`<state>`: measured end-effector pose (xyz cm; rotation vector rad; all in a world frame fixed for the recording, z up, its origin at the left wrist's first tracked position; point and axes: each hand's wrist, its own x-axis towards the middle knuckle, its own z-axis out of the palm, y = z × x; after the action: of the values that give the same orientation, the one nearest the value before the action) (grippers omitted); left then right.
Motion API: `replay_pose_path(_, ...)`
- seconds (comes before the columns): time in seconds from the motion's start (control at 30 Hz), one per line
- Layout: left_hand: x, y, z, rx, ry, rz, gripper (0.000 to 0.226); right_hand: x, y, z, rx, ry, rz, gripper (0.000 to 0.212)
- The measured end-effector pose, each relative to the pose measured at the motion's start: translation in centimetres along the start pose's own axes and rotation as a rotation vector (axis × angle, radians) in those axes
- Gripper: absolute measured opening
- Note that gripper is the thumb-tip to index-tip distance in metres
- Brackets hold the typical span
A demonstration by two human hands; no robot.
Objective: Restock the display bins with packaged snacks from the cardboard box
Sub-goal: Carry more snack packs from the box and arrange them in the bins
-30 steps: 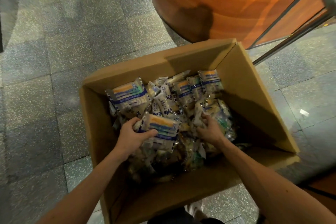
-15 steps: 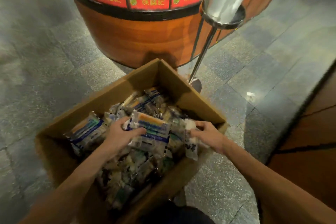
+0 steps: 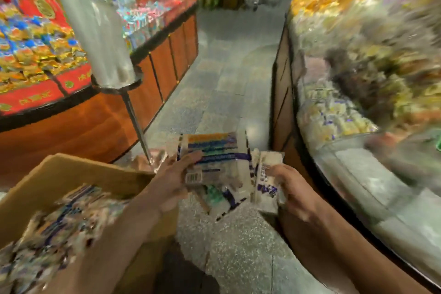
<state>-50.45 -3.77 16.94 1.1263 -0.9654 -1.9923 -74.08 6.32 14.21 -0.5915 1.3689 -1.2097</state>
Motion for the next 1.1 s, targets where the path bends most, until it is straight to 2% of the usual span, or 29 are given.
replay_pose_path(0.03, 0.1, -0.6, 2.8, -0.019, -0.045, -0.042, 0.039, -1.2, -0.2, -2.3, 0.059, 0.032, 0.012, 0.041)
replay_pose_path(0.07, 0.2, -1.2, 5.6, -0.028, -0.093, -0.080, 0.046, -2.5, -0.5, -4.4, 0.103, 0.066, 0.016, 0.039)
replay_pose_path(0.1, 0.4, -1.8, 7.9, -0.033, -0.127, -0.108, 0.046, -3.7, -0.8, -6.4, 0.133, 0.111, 0.004, 0.026)
replay_pose_path(0.13, 0.4, -2.5, 10.4, -0.042, -0.163, -0.136, 0.041, -4.9, -0.8, -8.4, 0.163, 0.137, -0.009, 0.020)
replay_pose_path(0.23, 0.1, -4.4, 16.9, -0.045, -0.268, -0.204, 0.027, -8.1, -0.9, -13.5, 0.289, 0.277, -0.023, 0.027)
replay_pose_path(0.33, 0.5, -5.9, 21.5, -0.033, -0.330, -0.249, 0.023, -10.1, -1.1, -17.3, 0.357, 0.408, -0.022, 0.020)
replay_pose_path(0.43, 2.2, -7.1, 24.9, 0.005, -0.375, -0.296, 0.023, -10.8, -1.0, -20.0, 0.397, 0.494, -0.014, 0.024)
replay_pose_path(0.57, 5.6, -8.6, 28.1, 0.073, -0.412, -0.362, 0.027, -9.5, -1.1, -22.4, 0.377, 0.512, -0.016, 0.035)
replay_pose_path(0.7, 10.2, -8.9, 30.5, 0.160, -0.441, -0.410, 0.033, -6.2, -2.8, -23.9, 0.401, 0.541, -0.059, 0.061)
replay_pose_path(0.77, 12.9, -8.5, 31.8, 0.187, -0.440, -0.417, 0.044, -4.1, -3.5, -24.2, 0.439, 0.518, -0.054, 0.062)
replay_pose_path(0.83, 15.3, -7.9, 33.1, 0.209, -0.454, -0.405, 0.059, -2.2, -4.2, -24.7, 0.574, 0.448, -0.009, 0.067)
replay_pose_path(0.9, 17.8, -7.2, 34.0, 0.223, -0.469, -0.396, 0.068, -0.3, -5.4, -24.7, 0.693, 0.354, -0.027, 0.061)
replay_pose_path(0.97, 20.3, -6.4, 34.8, 0.240, -0.493, -0.401, 0.072, 1.2, -6.8, -24.4, 0.713, 0.297, -0.077, 0.036)
replay_pose_path(1.0, 21.5, -6.0, 35.1, 0.253, -0.505, -0.405, 0.072, 1.7, -7.6, -24.3, 0.702, 0.297, -0.096, 0.032)
replay_pose_path(1.07, 23.4, -5.4, 35.7, 0.284, -0.514, -0.415, 0.068, 3.0, -8.4, -24.5, 0.688, 0.315, -0.112, 0.035)
replay_pose_path(1.1, 24.2, -5.2, 36.0, 0.289, -0.509, -0.419, 0.065, 3.8, -8.6, -24.7, 0.678, 0.329, -0.116, 0.046)
